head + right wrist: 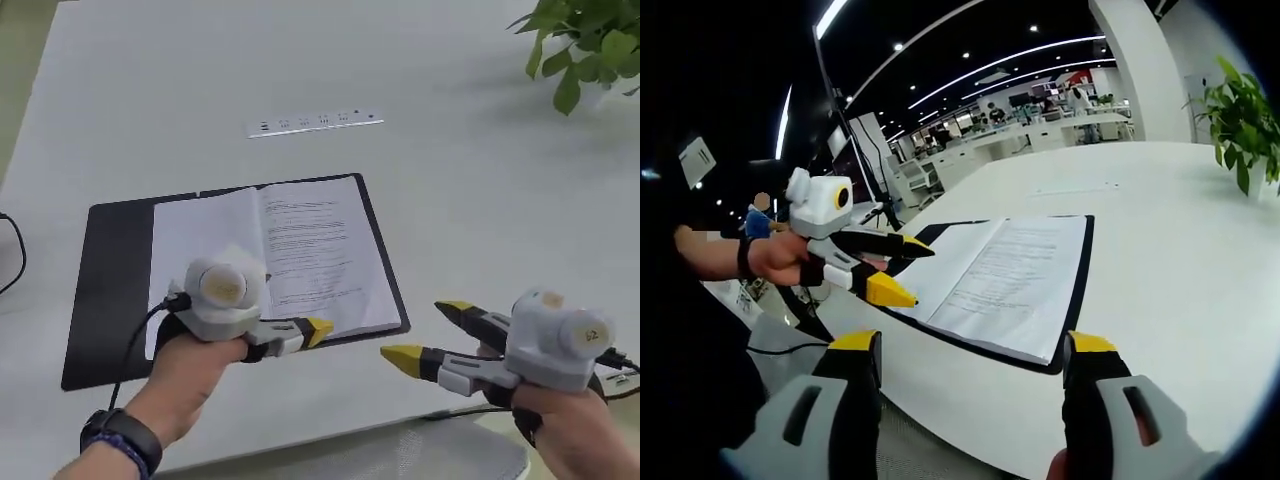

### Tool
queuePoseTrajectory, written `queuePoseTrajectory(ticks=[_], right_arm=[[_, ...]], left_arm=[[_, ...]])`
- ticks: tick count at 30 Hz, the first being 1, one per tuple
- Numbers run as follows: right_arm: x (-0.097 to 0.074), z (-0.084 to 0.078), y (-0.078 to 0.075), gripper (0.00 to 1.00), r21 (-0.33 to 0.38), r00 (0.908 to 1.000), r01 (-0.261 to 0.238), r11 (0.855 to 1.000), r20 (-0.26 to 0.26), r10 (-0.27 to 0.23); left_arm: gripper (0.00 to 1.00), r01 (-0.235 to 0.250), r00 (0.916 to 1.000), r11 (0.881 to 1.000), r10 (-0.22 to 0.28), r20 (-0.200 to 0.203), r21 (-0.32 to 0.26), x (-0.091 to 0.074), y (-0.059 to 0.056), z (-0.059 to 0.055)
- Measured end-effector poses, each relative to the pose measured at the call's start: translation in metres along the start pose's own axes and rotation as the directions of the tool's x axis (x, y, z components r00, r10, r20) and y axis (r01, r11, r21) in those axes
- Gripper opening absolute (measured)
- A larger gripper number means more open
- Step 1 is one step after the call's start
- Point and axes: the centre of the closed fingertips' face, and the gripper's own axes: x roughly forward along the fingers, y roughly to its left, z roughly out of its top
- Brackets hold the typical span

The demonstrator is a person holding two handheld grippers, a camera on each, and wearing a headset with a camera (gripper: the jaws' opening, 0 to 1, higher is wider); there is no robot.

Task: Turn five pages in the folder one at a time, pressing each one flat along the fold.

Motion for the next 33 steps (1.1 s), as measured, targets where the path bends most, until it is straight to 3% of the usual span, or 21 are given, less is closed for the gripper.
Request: queuePoseTrajectory(ticks=[6, 12, 18, 24, 28, 33], right_arm=[[0.002, -0.003, -0.003, 0.73, 0.01, 0.9999, -0.002, 1.0, -0.012, 0.002], [0.003, -0.003, -0.005, 0.72, 0.026, 0.9999, -0.008, 1.0, -0.014, 0.008], [0.003, -0.006, -0.009, 0.71, 0.028, 0.9993, -0.01, 1.0, -0.035, 0.011], [0.002, -0.012, -0.013, 0.71, 0.046, 0.9991, -0.011, 0.999, -0.041, 0.013], [0.002, -0.018, -0.013, 0.7, 0.052, 0.9983, -0.016, 0.999, -0.055, 0.018], [0.001, -0.02, -0.017, 0.7, 0.067, 0.9982, -0.008, 0.998, -0.059, 0.012]], left_arm=[[0.69, 0.04, 0.9992, 0.999, -0.04, -0.005, 0.02, 0.022, -0.011, 0.007], [0.69, 0.076, 0.9964, 0.996, -0.074, -0.041, 0.046, 0.057, -0.023, 0.01], [0.68, 0.104, 0.9918, 0.993, -0.1, -0.081, 0.051, 0.084, -0.035, 0.003], [0.69, 0.081, 0.99, 0.993, -0.071, -0.122, 0.083, 0.108, -0.038, -0.005], [0.69, 0.058, 0.9923, 0.995, -0.048, -0.114, 0.08, 0.119, -0.036, -0.004], [0.71, 0.02, 0.9916, 0.996, -0.009, -0.129, 0.082, 0.128, -0.029, -0.011]])
